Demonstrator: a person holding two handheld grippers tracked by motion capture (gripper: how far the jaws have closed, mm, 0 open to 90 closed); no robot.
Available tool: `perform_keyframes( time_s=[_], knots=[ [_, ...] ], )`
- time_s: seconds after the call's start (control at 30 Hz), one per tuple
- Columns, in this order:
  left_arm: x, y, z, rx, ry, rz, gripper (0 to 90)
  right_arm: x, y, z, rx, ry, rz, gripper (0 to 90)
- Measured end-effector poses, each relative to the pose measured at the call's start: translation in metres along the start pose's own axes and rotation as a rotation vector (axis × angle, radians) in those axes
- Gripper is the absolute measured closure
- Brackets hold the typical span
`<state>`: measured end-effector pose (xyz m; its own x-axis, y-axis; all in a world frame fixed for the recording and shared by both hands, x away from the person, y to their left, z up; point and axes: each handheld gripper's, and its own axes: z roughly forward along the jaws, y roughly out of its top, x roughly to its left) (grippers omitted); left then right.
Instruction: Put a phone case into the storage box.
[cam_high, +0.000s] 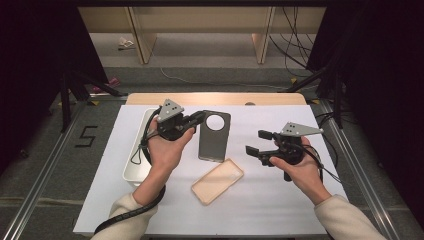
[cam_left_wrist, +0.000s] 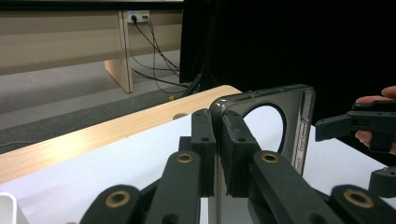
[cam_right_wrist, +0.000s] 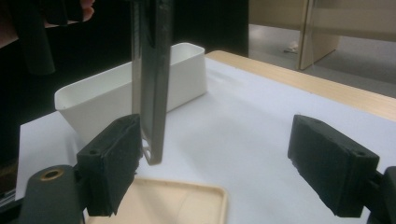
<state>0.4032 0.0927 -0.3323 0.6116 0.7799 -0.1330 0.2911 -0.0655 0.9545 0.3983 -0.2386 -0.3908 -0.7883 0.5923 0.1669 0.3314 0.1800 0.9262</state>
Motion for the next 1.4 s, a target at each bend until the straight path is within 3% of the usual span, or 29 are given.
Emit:
perform_keyframes(
  time_s=[0.23, 0.63, 1.03, 1.4],
  knots=[
    [0.003, 0.001, -0.003, 0.001, 0.001, -0.001, 84.1, -0.005, -0.013, -0.006, 0.022, -0.016, 0.009, 19.3],
    [0.013, 0.008, -0.010, -0.008, 0.007, -0.008, 84.0, -0.006, -0.026, -0.022, 0.045, -0.034, -0.018, 19.2],
    [0.028, 0.017, -0.021, -0.013, 0.027, 0.021, 84.0, -0.006, -0.033, -0.029, 0.069, -0.052, -0.021, 19.0],
    [0.047, 0.023, -0.033, -0.032, 0.053, 0.016, 84.0, -0.004, -0.036, -0.034, 0.069, -0.056, -0.018, 18.8]
  ],
)
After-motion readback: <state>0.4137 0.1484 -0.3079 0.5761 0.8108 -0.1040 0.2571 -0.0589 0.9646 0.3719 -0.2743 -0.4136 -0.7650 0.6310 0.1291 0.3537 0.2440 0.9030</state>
